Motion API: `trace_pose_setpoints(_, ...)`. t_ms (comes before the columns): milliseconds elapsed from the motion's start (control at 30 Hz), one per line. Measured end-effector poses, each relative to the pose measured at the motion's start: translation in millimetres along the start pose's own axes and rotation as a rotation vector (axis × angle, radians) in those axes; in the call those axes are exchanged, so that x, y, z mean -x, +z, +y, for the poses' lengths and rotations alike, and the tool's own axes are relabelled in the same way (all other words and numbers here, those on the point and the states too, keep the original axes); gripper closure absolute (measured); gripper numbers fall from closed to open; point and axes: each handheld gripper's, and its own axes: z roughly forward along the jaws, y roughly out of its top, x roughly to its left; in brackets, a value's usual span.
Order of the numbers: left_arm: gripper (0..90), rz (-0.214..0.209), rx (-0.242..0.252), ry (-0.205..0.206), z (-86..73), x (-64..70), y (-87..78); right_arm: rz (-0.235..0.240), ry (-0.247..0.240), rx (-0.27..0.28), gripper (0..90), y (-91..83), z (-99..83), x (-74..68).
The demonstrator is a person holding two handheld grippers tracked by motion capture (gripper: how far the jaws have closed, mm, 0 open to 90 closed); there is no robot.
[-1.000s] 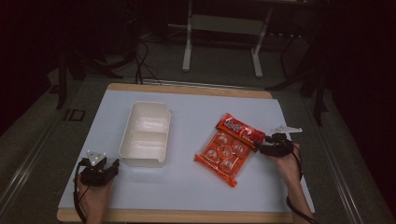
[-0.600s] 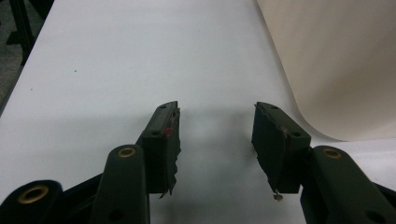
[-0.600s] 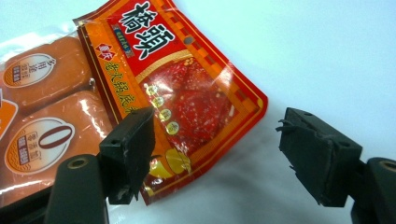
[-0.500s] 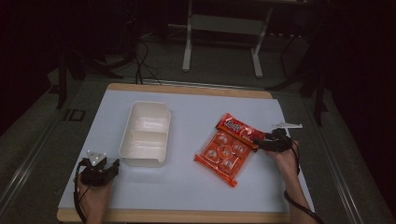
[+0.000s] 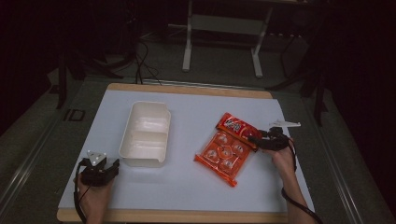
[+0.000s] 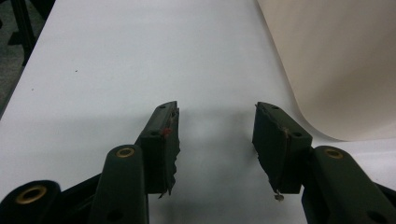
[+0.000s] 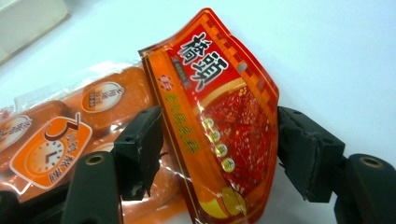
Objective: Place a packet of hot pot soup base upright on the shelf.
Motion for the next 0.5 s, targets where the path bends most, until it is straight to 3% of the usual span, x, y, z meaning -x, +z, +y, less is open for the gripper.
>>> trace_pose_setpoints(133, 50.9, 0.0, -0.001, 0.001, 0.0, -0.1, 0.0, 0.017, -0.023, -0.014, 36.4, 1.0, 5.8, -3.6)
trace_pose_setpoints(200, 50.9, -0.002, 0.001, -0.001, 0.0, -0.3, 0.0, -0.003, -0.046, -0.045, 37.0, 4.8, 9.4, -6.1)
trace_pose_setpoints(367, 50.9, -0.001, -0.002, 0.001, 0.1, -0.1, 0.1, 0.02, -0.07, -0.053, 41.7, 7.1, 13.6, -9.9)
trace_pose_setpoints(500, 50.9, 0.0, 0.001, 0.0, 0.0, 0.0, -0.1, 0.028, -0.101, -0.089, 44.0, 10.9, 19.2, -13.4)
